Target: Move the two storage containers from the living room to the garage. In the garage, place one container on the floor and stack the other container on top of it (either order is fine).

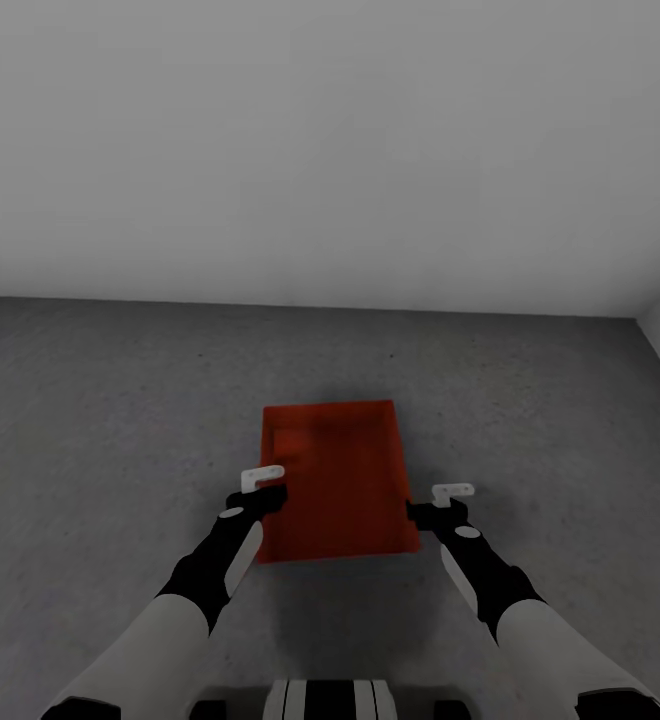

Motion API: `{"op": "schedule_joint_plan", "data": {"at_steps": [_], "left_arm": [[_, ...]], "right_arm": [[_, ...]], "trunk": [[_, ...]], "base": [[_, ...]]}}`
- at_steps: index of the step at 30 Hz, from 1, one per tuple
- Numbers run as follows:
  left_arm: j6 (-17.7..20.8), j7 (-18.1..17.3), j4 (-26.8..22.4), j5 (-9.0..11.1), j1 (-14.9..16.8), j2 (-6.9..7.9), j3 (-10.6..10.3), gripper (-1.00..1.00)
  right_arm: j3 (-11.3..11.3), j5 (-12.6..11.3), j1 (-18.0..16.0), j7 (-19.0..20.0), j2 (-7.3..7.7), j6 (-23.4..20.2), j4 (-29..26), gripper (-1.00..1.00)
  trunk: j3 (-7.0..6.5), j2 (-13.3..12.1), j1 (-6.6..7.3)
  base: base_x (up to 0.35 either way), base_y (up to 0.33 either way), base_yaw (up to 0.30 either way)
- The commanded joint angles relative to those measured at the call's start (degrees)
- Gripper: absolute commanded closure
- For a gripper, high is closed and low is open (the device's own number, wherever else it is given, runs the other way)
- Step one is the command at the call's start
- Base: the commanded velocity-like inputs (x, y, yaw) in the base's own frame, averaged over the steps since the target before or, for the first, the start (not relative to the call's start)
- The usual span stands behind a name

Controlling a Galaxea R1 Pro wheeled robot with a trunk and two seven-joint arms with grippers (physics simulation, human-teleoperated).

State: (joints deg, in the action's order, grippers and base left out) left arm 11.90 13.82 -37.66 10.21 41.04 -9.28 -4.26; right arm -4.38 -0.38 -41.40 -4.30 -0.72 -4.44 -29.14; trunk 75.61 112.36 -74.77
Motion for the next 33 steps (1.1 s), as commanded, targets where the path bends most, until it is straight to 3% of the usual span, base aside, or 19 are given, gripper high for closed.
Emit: {"op": "schedule_joint_plan", "data": {"at_steps": [1, 33], "left_arm": [[0.2, 0.5, -0.1, 0.6, 0.0, 0.05, -0.3, -1.0], [0.2, 0.5, -0.2, 0.6, 0.0, 0.05, -0.2, -1.0]], "right_arm": [[-0.4, 0.0, 0.0, -0.4, 0.03, -0.4, -0.1, -1.0], [-0.4, 0.0, 0.0, -0.4, -0.15, -0.4, -0.1, -1.0]], "trunk": [[-0.16, -0.4, 0.23], [-5.9, -13.2, 7.26]], "base": [[0.0, 0.0, 0.0], [0.0, 0.0, 0.0]]}}
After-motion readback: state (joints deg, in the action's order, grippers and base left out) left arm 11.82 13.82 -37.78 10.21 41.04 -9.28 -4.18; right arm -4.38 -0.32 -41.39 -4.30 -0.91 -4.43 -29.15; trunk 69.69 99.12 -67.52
